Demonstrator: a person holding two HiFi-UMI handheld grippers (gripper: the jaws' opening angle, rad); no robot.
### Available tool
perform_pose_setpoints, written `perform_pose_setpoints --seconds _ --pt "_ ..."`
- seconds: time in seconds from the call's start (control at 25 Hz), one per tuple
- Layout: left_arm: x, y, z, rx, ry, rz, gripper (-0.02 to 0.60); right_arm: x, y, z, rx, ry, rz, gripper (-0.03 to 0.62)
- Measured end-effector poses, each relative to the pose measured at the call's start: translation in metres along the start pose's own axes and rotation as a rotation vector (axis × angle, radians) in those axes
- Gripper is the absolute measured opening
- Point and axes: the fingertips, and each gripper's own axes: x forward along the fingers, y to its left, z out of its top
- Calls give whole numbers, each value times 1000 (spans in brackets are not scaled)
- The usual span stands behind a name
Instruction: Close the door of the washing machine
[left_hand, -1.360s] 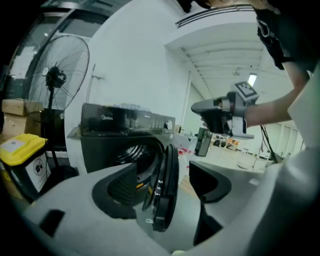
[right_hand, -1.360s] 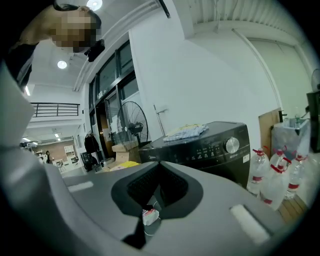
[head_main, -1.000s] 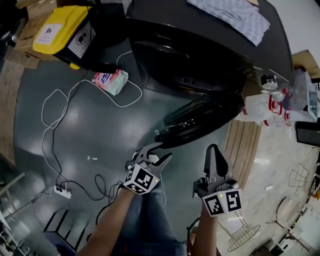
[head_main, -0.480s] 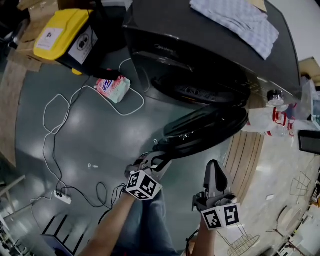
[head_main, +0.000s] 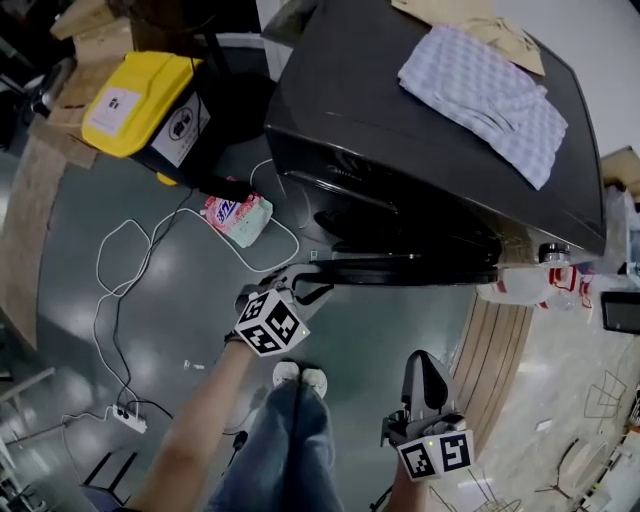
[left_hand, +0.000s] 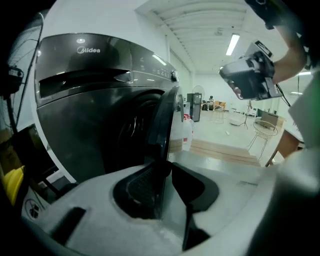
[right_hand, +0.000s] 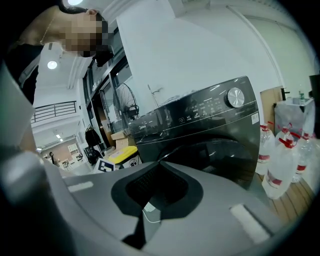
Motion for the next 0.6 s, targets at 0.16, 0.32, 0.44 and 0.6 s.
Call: perform_pose_setpoints --seconds 0.16,0.32,0.44,0.6 --pt "12 46 12 11 -4 9 108 7 3 -7 11 18 0 9" --pt "22 77 21 20 -4 31 115 10 1 -11 17 23 -10 9" --pt "26 86 25 15 -10 32 120 9 -7 -10 19 26 -24 9" --pt "28 90 27 2 -14 11 124 6 -17 -9 24 24 -42 9"
